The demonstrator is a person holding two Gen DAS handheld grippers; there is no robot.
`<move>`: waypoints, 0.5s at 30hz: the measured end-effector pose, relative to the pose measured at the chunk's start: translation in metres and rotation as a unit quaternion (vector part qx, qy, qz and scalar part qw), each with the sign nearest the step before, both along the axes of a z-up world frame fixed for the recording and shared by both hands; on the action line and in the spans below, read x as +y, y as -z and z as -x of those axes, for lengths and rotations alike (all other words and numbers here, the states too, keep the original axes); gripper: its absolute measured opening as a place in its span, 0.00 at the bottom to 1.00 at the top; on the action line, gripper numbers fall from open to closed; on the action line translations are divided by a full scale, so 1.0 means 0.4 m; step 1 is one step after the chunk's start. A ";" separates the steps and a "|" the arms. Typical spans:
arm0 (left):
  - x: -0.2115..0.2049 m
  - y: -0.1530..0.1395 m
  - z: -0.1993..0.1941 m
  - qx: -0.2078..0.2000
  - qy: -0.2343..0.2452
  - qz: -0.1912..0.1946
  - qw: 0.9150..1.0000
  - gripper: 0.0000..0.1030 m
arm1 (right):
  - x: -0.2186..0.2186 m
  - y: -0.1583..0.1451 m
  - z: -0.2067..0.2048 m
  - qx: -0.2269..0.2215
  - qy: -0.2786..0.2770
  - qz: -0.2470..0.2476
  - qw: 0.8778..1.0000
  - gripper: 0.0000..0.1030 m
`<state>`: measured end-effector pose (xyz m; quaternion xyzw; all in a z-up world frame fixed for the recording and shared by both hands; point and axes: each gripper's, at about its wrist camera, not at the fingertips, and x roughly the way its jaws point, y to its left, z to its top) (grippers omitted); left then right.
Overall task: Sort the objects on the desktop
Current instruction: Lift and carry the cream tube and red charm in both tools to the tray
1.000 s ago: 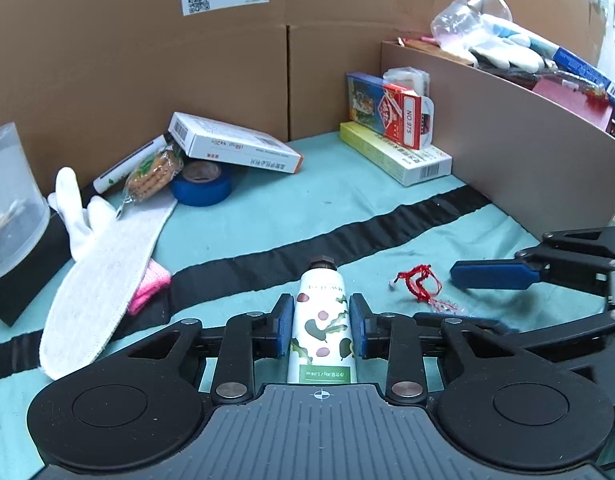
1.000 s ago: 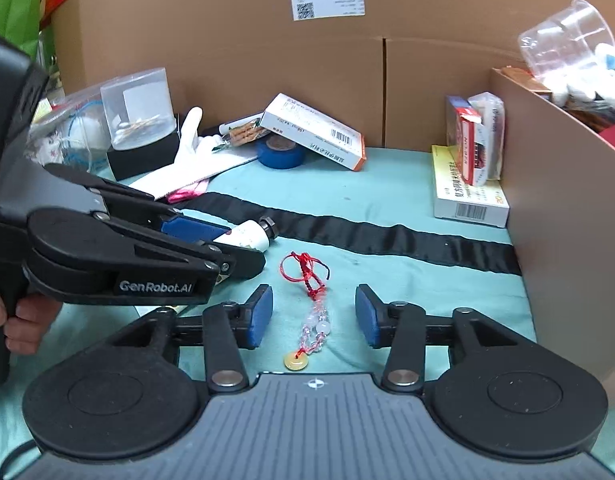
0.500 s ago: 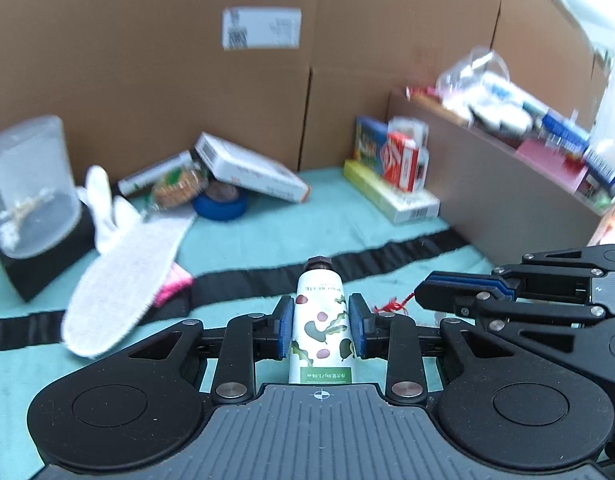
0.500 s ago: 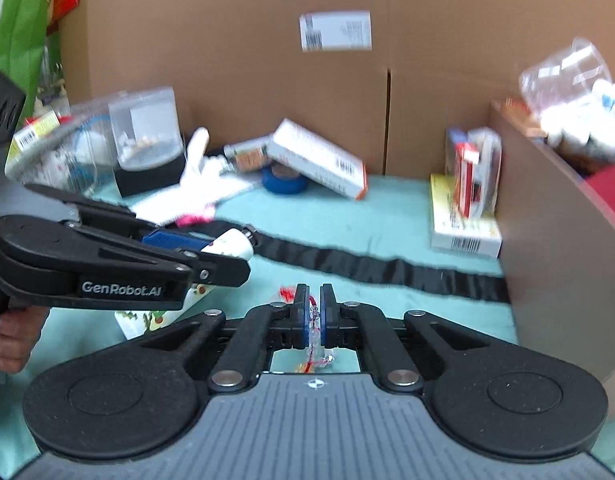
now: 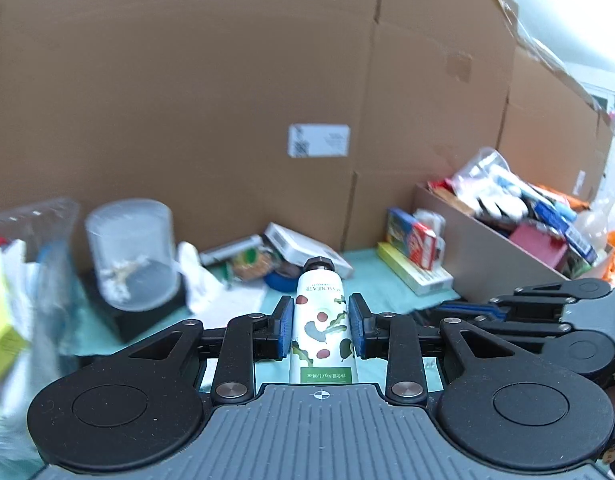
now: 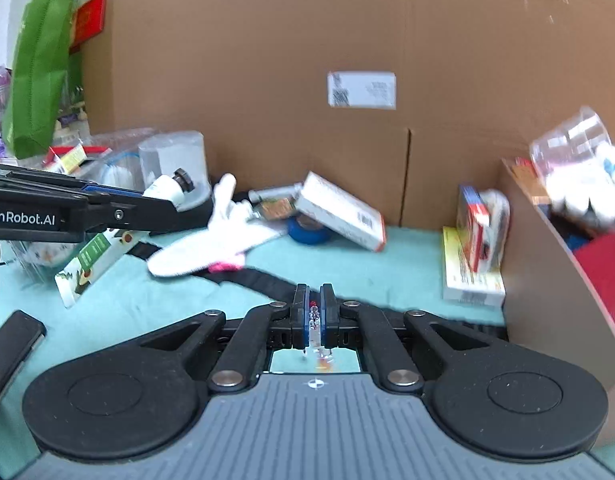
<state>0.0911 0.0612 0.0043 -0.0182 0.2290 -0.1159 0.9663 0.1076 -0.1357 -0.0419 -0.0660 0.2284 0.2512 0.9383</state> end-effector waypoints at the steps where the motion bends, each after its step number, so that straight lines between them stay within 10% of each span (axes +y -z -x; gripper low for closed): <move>1: 0.014 -0.009 0.008 -0.005 -0.005 0.001 1.000 0.27 | 0.006 -0.014 0.004 -0.007 -0.005 -0.001 1.000 0.05; 15: 0.309 -0.149 0.082 -0.055 -0.129 -0.001 0.990 0.27 | 0.288 -0.212 0.036 -0.080 -0.182 -0.047 0.979 0.05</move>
